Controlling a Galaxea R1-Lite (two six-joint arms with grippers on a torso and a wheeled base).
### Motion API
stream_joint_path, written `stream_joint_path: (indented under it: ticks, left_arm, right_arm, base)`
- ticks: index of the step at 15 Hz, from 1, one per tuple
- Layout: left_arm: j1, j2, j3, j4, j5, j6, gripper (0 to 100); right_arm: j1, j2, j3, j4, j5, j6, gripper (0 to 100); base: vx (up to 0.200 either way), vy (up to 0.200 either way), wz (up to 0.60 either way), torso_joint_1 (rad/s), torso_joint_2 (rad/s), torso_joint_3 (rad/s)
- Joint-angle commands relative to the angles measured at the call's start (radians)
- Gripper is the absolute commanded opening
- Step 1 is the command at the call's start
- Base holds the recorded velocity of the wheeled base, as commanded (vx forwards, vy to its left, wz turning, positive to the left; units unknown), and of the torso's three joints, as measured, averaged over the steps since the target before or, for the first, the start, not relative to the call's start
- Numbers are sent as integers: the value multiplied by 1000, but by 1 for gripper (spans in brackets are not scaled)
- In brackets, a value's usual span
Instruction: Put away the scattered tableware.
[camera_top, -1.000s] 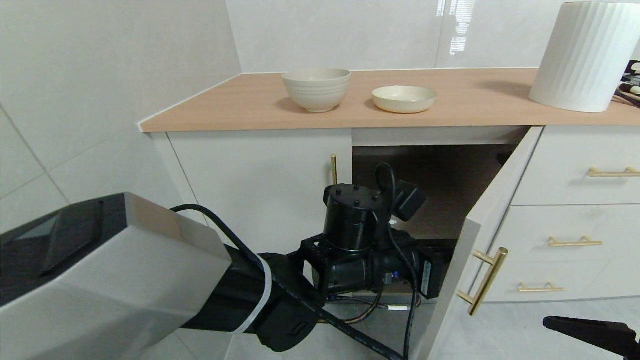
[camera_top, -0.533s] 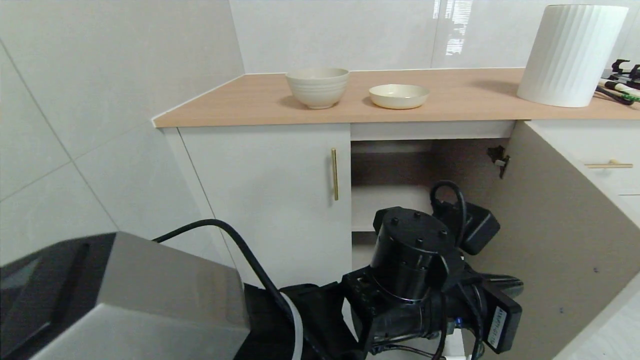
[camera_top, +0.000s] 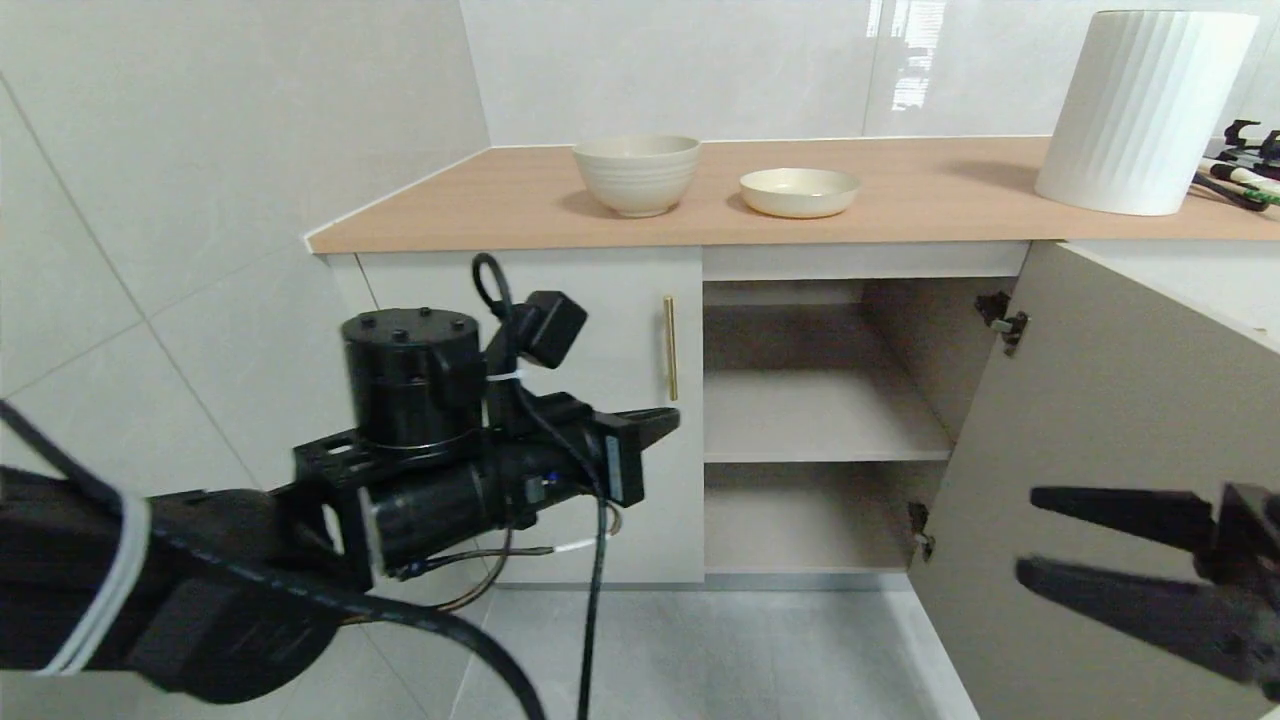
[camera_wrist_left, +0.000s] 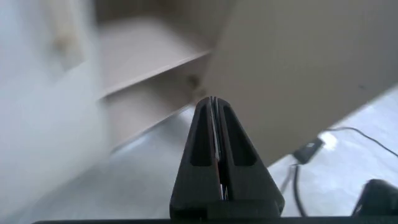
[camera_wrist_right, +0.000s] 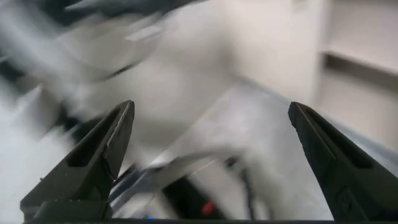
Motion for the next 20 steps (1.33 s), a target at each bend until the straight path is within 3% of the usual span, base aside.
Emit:
stream_joint_path:
  ticks: [1,2,5,6,8,10,11,13,14,17,20]
  left_arm:
    - [90,-200,166,-1,1,1,0]
    - [107,-232,195,2,-1,1,100]
    - [184,-286,254,-12,-17,1,100]
    - [198,-292,271,-58,-48,20,100]
    - [214,-328,271,-66,-51,15,100]
    - [248,-361,228,26,-47,14,100]
    - [265,-387,198,118,-45,14,100]
    - [270,-435,140,287,-42,15,100]
    - [270,-447,128,325,-40,17,100]
    - [271,-456,123,342,-40,20,100]
    - [286,-458,120,342,-40,21,100]
  right_arm:
    - [-49,303,-188,-52,-93,-3,100]
    - [-61,326,-202,-52,-103,-2,100]
    - [-65,346,-204,0,-117,1,100]
    - [-65,304,-213,111,-122,1,100]
    - [-65,224,-256,238,-125,1,100]
    - [-65,151,-303,347,-146,1,100]
    - [-64,134,-343,419,-189,1,100]
    - [-61,129,-380,474,-275,0,100]
    - [-61,128,-380,474,-283,-2,100]
    - [-58,122,-382,474,-284,-2,100]
    - [-42,111,-383,474,-284,0,100]
  base:
    - [0,0,0,0,0,0]
    - [0,0,0,0,0,0]
    - [0,0,0,0,0,0]
    - [0,0,0,0,0,0]
    - [0,0,0,0,0,0]
    - [0,0,0,0,0,0]
    - [0,0,0,0,0,0]
    - [0,0,0,0,0,0]
    - [0,0,0,0,0,0]
    - [0,0,0,0,0,0]
    - [200,0,0,-1,2,1]
